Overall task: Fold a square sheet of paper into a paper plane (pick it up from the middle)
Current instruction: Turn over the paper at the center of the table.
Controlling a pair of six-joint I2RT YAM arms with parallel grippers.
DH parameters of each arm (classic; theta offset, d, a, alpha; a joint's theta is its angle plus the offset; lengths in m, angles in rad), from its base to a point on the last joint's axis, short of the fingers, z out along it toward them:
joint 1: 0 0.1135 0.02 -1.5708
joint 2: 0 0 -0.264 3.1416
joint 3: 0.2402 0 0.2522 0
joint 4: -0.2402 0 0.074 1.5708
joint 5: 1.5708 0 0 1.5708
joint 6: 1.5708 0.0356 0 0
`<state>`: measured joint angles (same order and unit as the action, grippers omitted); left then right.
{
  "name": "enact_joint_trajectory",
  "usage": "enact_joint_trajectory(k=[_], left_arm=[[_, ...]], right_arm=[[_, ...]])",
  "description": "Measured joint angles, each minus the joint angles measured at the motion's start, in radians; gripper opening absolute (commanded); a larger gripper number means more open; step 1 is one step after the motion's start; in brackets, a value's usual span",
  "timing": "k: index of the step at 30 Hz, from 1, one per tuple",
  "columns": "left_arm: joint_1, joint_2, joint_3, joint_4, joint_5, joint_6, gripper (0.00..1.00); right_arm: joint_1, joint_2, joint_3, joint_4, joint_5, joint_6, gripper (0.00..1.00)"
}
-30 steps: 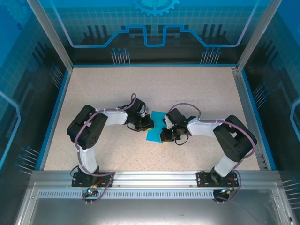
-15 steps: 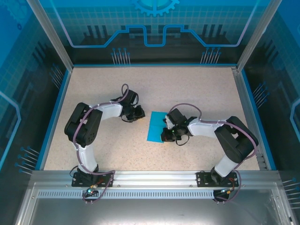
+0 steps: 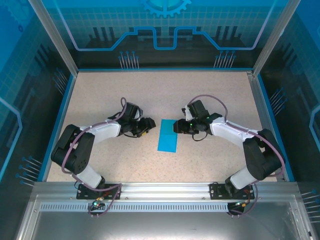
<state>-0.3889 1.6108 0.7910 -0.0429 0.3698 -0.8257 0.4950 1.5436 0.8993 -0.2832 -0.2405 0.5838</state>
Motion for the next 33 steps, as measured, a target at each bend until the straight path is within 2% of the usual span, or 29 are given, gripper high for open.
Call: enact_joint_trajectory(k=[4, 7, 14, 18, 27, 33], left_arm=[[-0.029, 0.006, -0.027, 0.052, 0.049, -0.048, 0.59], [-0.052, 0.016, -0.028, 0.101, 0.074, -0.077, 0.59], [-0.079, 0.035, -0.028, 0.143, 0.096, -0.116, 0.59], [-0.086, 0.047, -0.028, 0.148, 0.1, -0.122, 0.59], [-0.105, 0.089, -0.028, 0.206, 0.143, -0.149, 0.53], [-0.124, 0.119, -0.026, 0.237, 0.167, -0.153, 0.54]], right_arm=[[-0.011, 0.053, 0.0, 0.008, -0.051, -0.036, 0.51], [-0.011, 0.119, 0.003, 0.015, -0.096, -0.053, 0.44], [-0.011, 0.215, 0.006, 0.061, -0.177, -0.053, 0.14], [-0.013, 0.215, 0.003, 0.099, -0.191, -0.035, 0.05], [-0.076, 0.205, -0.089, 0.186, -0.214, 0.023, 0.04], [-0.077, 0.203, -0.097, 0.213, -0.232, 0.035, 0.04]])
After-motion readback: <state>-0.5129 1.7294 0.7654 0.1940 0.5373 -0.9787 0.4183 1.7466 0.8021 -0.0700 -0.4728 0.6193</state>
